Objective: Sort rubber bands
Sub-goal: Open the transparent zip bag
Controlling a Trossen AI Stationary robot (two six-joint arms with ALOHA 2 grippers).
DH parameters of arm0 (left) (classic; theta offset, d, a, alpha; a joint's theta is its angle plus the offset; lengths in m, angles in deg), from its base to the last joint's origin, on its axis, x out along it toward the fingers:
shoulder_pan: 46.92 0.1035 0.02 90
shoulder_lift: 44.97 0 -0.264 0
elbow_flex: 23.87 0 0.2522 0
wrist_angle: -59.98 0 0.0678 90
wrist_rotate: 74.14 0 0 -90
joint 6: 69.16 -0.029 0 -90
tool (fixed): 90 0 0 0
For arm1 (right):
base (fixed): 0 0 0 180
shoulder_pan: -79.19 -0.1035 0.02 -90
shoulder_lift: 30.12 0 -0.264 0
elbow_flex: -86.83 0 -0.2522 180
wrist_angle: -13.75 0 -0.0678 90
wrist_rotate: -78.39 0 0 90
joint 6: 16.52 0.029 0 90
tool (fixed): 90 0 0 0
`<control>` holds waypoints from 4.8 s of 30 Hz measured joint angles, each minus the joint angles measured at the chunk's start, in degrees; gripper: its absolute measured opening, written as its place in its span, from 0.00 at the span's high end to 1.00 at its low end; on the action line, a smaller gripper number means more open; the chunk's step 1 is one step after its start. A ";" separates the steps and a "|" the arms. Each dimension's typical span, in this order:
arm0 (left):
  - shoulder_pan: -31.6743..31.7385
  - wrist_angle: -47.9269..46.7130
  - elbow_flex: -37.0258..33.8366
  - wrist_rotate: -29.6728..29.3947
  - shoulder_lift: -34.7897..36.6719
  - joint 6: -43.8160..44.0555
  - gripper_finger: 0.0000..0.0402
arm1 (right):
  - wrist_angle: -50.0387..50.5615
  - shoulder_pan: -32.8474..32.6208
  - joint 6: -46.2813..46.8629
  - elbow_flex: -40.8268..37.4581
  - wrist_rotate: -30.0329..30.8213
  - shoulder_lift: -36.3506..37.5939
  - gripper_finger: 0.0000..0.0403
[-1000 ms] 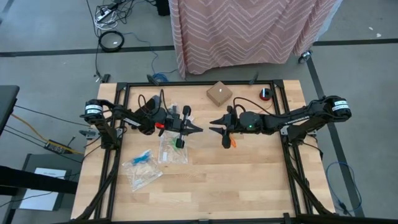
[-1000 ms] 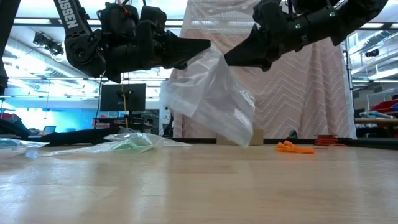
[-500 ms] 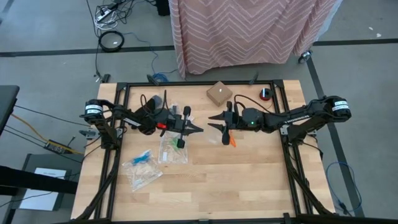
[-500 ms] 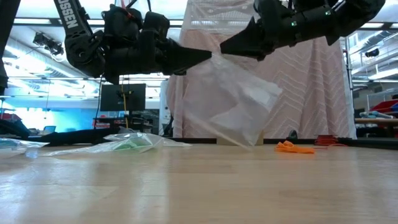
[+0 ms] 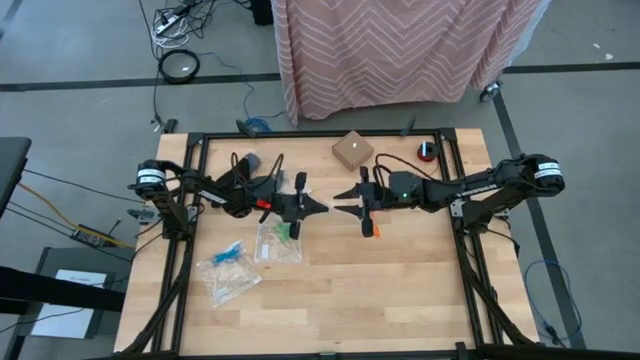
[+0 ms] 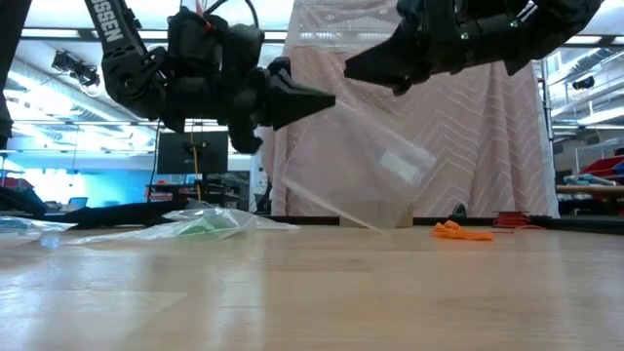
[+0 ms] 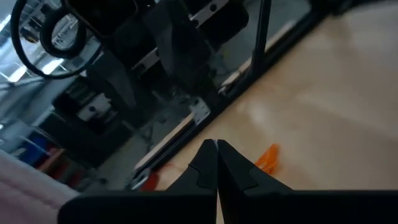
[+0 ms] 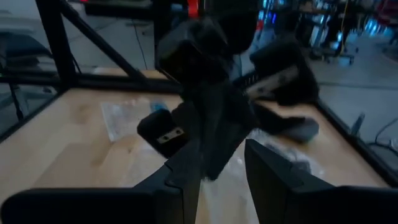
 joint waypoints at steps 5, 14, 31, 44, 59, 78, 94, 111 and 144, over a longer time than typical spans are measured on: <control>-1.41 -2.60 1.03 -2.99 0.00 -6.26 1.00 | 3.51 0.16 0.11 0.00 1.04 0.00 0.72; -3.66 -2.05 1.21 -6.36 0.68 -14.34 1.00 | 7.06 0.15 -0.32 0.00 1.05 0.00 0.72; -4.72 -1.71 1.19 -9.12 0.74 -16.43 1.00 | 10.28 0.14 -1.46 0.00 2.68 0.00 0.72; -4.68 -1.56 1.19 -8.90 0.83 -14.07 0.99 | 9.14 0.01 -0.85 0.00 5.26 0.01 0.72; -4.28 -3.22 1.15 -12.40 0.83 -12.80 0.98 | 13.39 -1.87 -3.19 0.00 8.07 2.65 0.72; -4.28 -2.19 1.15 -12.36 0.81 -12.43 0.98 | 13.69 -1.52 -3.91 0.00 7.95 1.95 0.72; -4.28 -2.32 1.15 -12.36 0.79 -12.32 0.98 | 12.50 -1.70 -5.27 0.00 7.56 1.90 0.72; -4.30 -2.07 1.15 -12.14 0.76 -12.24 0.98 | 13.94 -0.87 -5.37 0.00 10.01 1.88 0.72; -4.31 -2.32 1.15 -10.92 0.76 -10.92 0.98 | 9.31 -0.85 -9.11 0.02 6.31 1.88 0.72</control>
